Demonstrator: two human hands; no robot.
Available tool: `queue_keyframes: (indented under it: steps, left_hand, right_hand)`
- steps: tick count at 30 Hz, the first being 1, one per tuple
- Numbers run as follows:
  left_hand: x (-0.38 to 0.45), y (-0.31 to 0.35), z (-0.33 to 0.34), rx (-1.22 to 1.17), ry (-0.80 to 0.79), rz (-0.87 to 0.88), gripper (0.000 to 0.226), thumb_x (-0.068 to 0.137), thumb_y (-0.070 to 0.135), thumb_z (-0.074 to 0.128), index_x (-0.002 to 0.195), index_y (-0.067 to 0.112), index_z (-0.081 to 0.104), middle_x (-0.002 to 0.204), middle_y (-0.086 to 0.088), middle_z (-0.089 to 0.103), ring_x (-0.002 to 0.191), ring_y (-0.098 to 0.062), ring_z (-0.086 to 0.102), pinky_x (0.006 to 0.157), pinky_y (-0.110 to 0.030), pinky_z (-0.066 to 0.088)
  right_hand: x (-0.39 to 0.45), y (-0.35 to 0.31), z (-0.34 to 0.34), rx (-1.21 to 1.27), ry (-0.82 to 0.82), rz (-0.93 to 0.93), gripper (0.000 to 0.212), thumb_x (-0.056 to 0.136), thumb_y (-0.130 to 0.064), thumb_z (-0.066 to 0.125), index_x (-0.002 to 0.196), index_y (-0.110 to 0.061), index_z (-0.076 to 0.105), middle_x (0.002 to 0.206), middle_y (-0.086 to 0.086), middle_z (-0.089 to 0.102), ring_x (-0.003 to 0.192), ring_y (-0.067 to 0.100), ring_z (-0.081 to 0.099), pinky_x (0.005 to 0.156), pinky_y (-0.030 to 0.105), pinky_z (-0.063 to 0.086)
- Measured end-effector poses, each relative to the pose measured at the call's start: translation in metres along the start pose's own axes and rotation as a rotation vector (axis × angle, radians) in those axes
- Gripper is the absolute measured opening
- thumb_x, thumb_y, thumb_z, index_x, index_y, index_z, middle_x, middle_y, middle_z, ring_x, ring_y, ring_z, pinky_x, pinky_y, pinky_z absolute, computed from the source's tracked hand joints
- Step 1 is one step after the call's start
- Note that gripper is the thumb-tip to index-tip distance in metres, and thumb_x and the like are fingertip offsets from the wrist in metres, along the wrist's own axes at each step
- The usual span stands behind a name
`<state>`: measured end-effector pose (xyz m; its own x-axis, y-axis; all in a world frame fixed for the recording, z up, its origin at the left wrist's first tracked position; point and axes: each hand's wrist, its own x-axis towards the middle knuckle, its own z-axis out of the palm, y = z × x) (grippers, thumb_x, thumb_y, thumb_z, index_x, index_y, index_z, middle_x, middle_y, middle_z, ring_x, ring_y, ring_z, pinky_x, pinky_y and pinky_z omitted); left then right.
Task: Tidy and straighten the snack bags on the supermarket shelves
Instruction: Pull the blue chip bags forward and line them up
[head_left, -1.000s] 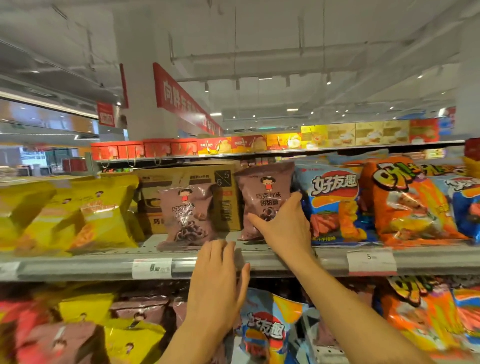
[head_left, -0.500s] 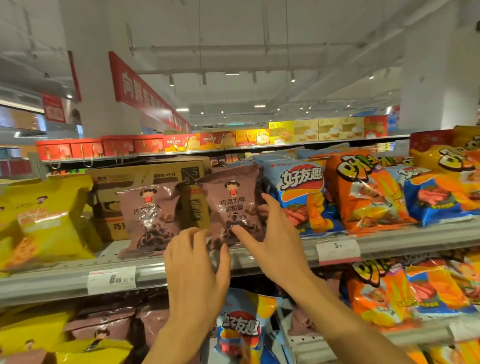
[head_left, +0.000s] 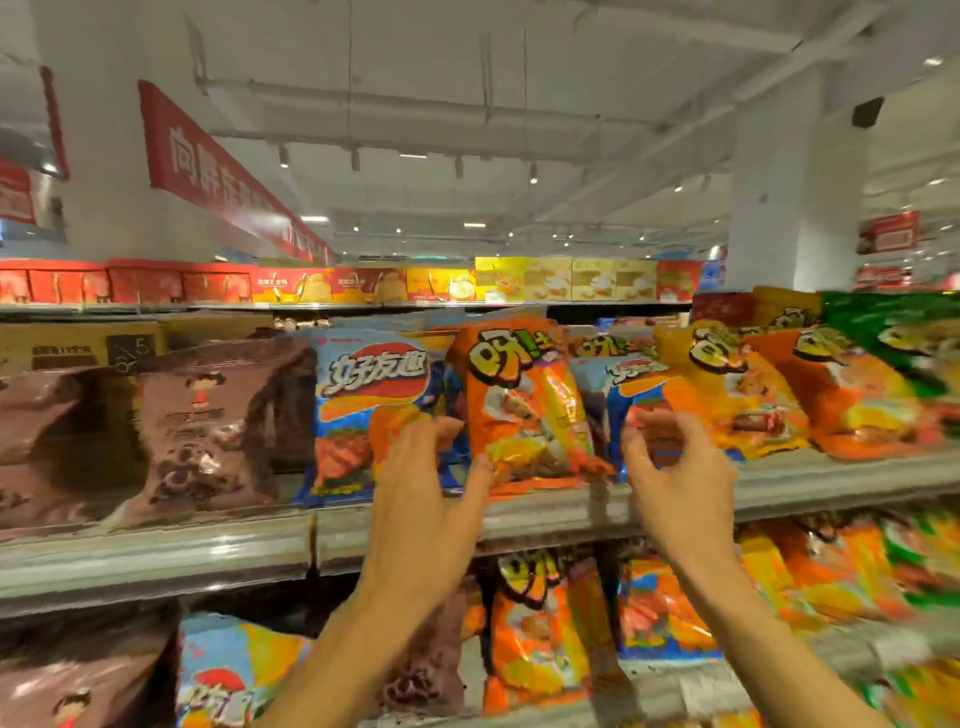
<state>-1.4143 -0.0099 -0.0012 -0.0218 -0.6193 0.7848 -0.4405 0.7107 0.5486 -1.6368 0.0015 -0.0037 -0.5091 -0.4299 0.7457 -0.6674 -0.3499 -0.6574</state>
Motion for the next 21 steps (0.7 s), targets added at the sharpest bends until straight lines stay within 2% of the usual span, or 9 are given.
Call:
queue_keyframes:
  steps: [1,4,6,8,10,12,16,18,21]
  left_hand:
    - [0.005,0.006,0.015,0.008,0.007,-0.046,0.033,0.093,0.036,0.065,0.122,0.029,0.052,0.118,0.013,0.052,0.110,-0.004,0.051,0.089,-0.007,0.036]
    - [0.022,0.016,0.049,0.072,0.013,-0.231,0.071,0.088,0.048,0.068,0.145,0.016,0.040,0.138,-0.002,0.049,0.128,-0.021,0.049,0.105,-0.040,0.043]
    - [0.034,0.021,0.063,0.098,0.004,-0.361,0.090,0.082,0.058,0.069,0.151,0.014,0.031,0.148,-0.006,0.045,0.134,-0.026,0.045,0.108,-0.042,0.039]
    - [0.044,0.023,0.071,0.096,-0.014,-0.464,0.097,0.073,0.069,0.069,0.147,0.018,0.033,0.142,-0.002,0.050,0.131,-0.026,0.048,0.099,-0.036,0.039]
    - [0.053,0.024,0.075,0.055,-0.045,-0.526,0.094,0.061,0.074,0.067,0.135,0.024,0.039,0.124,0.005,0.057,0.119,-0.023,0.056,0.090,-0.033,0.041]
    - [0.062,0.024,0.074,0.029,-0.084,-0.572,0.095,0.060,0.070,0.074,0.133,0.017,0.045,0.121,0.004,0.061,0.114,-0.022,0.060,0.096,-0.038,0.047]
    - [0.069,0.018,0.072,-0.020,-0.142,-0.607,0.071,0.065,0.056,0.084,0.122,0.021,0.061,0.112,0.003,0.071,0.104,-0.018,0.067,0.097,-0.042,0.053]
    - [0.071,0.015,0.072,-0.049,-0.165,-0.599,0.065,0.067,0.053,0.085,0.120,0.021,0.064,0.110,0.005,0.073,0.104,-0.016,0.069,0.094,-0.038,0.054]
    - [0.070,0.012,0.072,-0.116,-0.157,-0.571,0.061,0.070,0.046,0.085,0.121,0.020,0.064,0.110,0.005,0.074,0.100,-0.012,0.071,0.089,-0.033,0.056]
  right_hand:
    - [0.013,0.015,-0.011,-0.056,0.003,-0.008,0.019,0.092,-0.029,0.070,0.104,-0.015,0.066,0.098,0.002,0.067,0.097,0.026,0.062,0.085,0.043,0.049]
    - [0.050,0.055,-0.036,-0.222,-0.055,-0.026,0.041,0.087,-0.034,0.073,0.116,-0.007,0.062,0.111,0.015,0.062,0.113,0.037,0.053,0.094,0.045,0.040]
    - [0.074,0.072,-0.044,-0.288,-0.170,0.012,0.060,0.084,-0.046,0.074,0.125,-0.005,0.058,0.120,0.018,0.061,0.120,0.039,0.051,0.099,0.047,0.040]
    - [0.097,0.084,-0.045,-0.274,-0.328,0.055,0.072,0.079,-0.062,0.071,0.126,-0.008,0.059,0.119,0.014,0.065,0.115,0.036,0.058,0.096,0.047,0.047]
    - [0.114,0.091,-0.042,-0.211,-0.486,0.095,0.079,0.072,-0.077,0.066,0.122,-0.015,0.061,0.114,0.003,0.069,0.106,0.027,0.064,0.089,0.041,0.051]
    - [0.126,0.092,-0.036,-0.146,-0.630,0.168,0.081,0.060,-0.085,0.066,0.110,-0.021,0.065,0.106,-0.007,0.070,0.098,0.018,0.065,0.086,0.036,0.051]
    - [0.144,0.086,-0.026,-0.046,-0.857,0.304,0.082,0.042,-0.085,0.073,0.091,-0.019,0.076,0.076,-0.007,0.076,0.070,0.011,0.068,0.065,0.026,0.054]
    - [0.149,0.084,-0.021,-0.070,-0.893,0.342,0.095,0.034,-0.085,0.074,0.099,-0.016,0.076,0.076,-0.006,0.075,0.068,0.013,0.066,0.058,0.025,0.048]
    - [0.149,0.084,-0.018,-0.046,-0.903,0.330,0.073,0.043,-0.076,0.081,0.085,-0.018,0.071,0.058,-0.012,0.069,0.049,0.003,0.062,0.043,0.017,0.044]
